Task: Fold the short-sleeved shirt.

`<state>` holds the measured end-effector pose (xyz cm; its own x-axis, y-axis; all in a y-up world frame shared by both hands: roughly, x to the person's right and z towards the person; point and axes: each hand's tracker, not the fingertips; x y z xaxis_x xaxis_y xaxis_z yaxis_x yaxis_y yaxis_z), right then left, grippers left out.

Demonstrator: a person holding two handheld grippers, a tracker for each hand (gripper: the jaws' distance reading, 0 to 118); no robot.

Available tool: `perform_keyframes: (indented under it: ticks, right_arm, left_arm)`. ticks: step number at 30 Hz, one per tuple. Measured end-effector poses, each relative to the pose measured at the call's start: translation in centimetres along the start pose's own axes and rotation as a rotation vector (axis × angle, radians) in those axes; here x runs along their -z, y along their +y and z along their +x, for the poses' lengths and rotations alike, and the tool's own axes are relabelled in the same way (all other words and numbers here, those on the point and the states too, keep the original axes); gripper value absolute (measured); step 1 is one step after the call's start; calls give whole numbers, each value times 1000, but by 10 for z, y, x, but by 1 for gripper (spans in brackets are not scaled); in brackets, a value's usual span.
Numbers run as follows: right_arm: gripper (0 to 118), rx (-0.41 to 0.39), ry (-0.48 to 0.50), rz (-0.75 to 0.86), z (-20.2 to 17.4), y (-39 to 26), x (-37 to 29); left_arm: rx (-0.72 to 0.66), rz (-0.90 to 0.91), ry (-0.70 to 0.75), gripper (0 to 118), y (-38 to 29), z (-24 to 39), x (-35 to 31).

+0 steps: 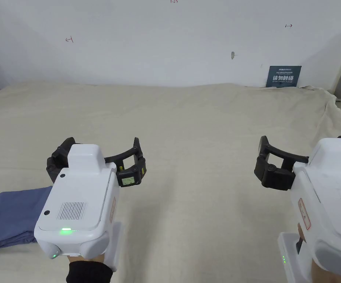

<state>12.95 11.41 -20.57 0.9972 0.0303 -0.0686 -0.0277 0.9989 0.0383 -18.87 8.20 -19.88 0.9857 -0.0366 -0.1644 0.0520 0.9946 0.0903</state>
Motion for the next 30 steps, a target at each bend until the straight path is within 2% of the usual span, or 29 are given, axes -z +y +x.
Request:
perform_keyframes:
  ticks: [23, 28, 30]
  right_arm:
    - [118, 8, -40, -31, -4, 5, 0]
    - [118, 188, -47, -189, 2, 14, 5]
    - [118, 197, -102, -309, 3, 20, 11]
  left_arm:
    - [-8, 4, 3, 118, 2, -2, -1]
    - [-2, 0, -3, 118, 3, -2, -2]
    - [-2, 2, -2, 118, 3, -3, -2]
